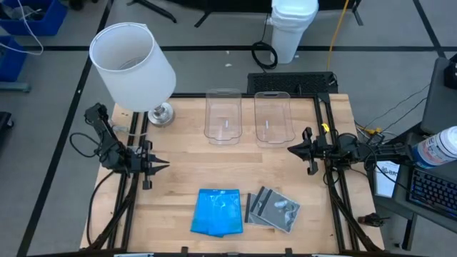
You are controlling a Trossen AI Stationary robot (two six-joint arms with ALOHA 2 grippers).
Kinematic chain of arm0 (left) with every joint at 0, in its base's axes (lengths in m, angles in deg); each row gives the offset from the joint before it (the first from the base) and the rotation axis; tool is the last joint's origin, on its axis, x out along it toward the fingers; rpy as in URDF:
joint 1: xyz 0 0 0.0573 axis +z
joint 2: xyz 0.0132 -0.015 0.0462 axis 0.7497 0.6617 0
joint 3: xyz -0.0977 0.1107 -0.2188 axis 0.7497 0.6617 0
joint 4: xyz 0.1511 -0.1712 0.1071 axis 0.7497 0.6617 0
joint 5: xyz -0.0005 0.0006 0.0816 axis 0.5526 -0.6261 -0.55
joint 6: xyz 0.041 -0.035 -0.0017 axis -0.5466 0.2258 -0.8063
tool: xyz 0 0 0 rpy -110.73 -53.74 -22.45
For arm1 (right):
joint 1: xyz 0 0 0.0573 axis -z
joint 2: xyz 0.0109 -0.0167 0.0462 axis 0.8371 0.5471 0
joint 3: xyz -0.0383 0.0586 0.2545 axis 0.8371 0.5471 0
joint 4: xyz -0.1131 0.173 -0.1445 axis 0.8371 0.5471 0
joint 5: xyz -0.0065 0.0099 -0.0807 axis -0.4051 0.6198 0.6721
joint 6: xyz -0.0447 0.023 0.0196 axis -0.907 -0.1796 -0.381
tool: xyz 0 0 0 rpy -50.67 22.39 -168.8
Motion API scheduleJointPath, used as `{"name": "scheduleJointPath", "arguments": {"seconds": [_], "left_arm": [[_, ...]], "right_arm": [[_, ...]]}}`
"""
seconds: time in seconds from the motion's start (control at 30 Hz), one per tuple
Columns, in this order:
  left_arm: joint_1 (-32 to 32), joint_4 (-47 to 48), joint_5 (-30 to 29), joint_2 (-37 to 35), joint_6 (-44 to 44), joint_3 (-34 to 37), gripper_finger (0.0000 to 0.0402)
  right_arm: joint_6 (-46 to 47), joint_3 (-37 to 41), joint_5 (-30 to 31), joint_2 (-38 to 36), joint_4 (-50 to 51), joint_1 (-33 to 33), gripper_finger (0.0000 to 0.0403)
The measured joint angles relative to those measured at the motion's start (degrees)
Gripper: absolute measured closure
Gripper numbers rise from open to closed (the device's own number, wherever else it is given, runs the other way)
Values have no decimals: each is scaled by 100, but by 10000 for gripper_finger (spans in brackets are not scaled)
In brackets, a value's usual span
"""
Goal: Pick & place jewel cases by type
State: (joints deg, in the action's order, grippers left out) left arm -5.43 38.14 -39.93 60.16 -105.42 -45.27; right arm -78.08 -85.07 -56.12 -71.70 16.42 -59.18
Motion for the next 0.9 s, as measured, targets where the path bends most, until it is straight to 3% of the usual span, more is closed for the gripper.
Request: {"name": "scheduleJointPath", "arguments": {"seconds": [0.5,0.9], "left_arm": [[0,-1,3,1,35,0,355],[0,-91,98,0,1506,0,355]], "right_arm": [[0,1,0,0,-1,-2,403],[0,1,0,-1,0,-1,403]]}}
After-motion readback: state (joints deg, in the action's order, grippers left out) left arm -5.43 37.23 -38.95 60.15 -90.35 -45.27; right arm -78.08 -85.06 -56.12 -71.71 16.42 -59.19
